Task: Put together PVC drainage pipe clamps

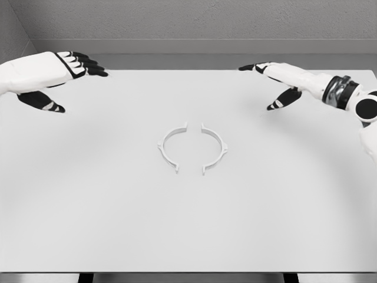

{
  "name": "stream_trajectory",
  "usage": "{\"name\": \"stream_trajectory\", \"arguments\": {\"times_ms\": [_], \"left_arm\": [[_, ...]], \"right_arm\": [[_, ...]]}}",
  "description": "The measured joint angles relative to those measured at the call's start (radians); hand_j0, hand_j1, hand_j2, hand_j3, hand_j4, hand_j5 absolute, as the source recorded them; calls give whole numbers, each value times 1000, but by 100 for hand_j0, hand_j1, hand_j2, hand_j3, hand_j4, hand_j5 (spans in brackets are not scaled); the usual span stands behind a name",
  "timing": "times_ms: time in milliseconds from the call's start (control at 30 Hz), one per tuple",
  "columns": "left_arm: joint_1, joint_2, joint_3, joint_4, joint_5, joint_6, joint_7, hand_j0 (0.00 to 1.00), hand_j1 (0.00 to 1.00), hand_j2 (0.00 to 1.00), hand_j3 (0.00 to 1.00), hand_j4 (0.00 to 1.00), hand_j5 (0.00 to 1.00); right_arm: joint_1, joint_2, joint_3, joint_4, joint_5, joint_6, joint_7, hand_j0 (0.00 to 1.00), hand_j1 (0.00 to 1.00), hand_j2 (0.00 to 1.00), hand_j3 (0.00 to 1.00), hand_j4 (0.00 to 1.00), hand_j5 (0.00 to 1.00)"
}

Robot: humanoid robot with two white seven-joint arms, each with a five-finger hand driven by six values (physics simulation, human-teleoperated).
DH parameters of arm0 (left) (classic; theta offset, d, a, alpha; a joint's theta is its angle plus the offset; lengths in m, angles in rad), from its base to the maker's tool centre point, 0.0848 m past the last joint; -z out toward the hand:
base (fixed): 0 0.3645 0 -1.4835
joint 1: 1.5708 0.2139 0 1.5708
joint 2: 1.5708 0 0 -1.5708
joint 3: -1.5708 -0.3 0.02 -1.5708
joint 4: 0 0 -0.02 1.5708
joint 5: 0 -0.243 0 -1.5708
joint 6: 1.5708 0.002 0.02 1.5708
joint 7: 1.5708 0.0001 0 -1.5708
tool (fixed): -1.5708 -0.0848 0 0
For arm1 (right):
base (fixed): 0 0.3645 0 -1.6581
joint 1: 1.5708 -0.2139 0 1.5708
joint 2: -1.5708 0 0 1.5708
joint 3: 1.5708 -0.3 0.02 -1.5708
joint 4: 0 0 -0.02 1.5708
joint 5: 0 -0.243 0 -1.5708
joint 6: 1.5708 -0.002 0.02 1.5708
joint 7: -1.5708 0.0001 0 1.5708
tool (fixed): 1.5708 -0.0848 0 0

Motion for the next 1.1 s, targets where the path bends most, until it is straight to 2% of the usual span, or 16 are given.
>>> {"name": "stream_trajectory", "arguments": {"times_ms": [33, 200, 333, 433, 467, 533, 667, 800, 900, 967, 1100], "left_arm": [[28, 8, 4, -2, 15, -1, -2, 100, 100, 100, 100, 100, 100], [49, 34, 8, -72, 51, 0, -15, 100, 100, 100, 100, 100, 100], [45, 38, 8, -136, 59, -1, -33, 100, 100, 100, 100, 100, 100], [46, 72, 14, -194, 139, 0, -45, 100, 100, 100, 100, 100, 100], [49, 83, 13, -203, 155, 0, -47, 100, 100, 100, 100, 100, 100], [101, 94, 9, -216, 173, -1, -50, 100, 100, 100, 100, 100, 100], [83, 107, 19, -231, 194, -1, -52, 100, 100, 100, 100, 100, 100], [94, 118, 35, -237, 206, -1, -52, 100, 100, 100, 100, 100, 100], [95, 63, 31, -235, 200, 0, -53, 100, 100, 100, 100, 100, 100], [92, 5, 25, -231, 166, 0, -54, 100, 100, 100, 100, 100, 100], [54, -71, -2, -219, 114, -1, -54, 100, 100, 100, 100, 100, 100]], "right_arm": [[0, -1, 0, 0, -1, 0, 0, 100, 100, 100, 100, 100, 100], [0, 4, -1, 14, -3, 0, 0, 100, 100, 100, 100, 100, 100], [9, 64, 15, 39, 4, 0, 0, 100, 100, 100, 100, 100, 100], [29, 99, 59, 46, 6, -1, 0, 100, 100, 100, 100, 100, 100], [31, 104, 71, 46, 7, -1, 0, 100, 100, 100, 100, 100, 100], [44, 110, 86, 44, 7, -1, 0, 100, 100, 100, 100, 100, 100], [58, 114, 107, 41, 8, 0, 0, 100, 100, 100, 100, 100, 100], [74, 113, 112, 34, 5, 1, 0, 100, 100, 100, 100, 100, 100], [89, 111, 111, 22, 0, 3, -1, 100, 100, 100, 100, 100, 100], [90, 108, 111, 8, 3, 2, -2, 100, 100, 100, 100, 100, 100], [92, 82, 101, -52, -1, 0, 0, 100, 100, 100, 100, 100, 100]]}}
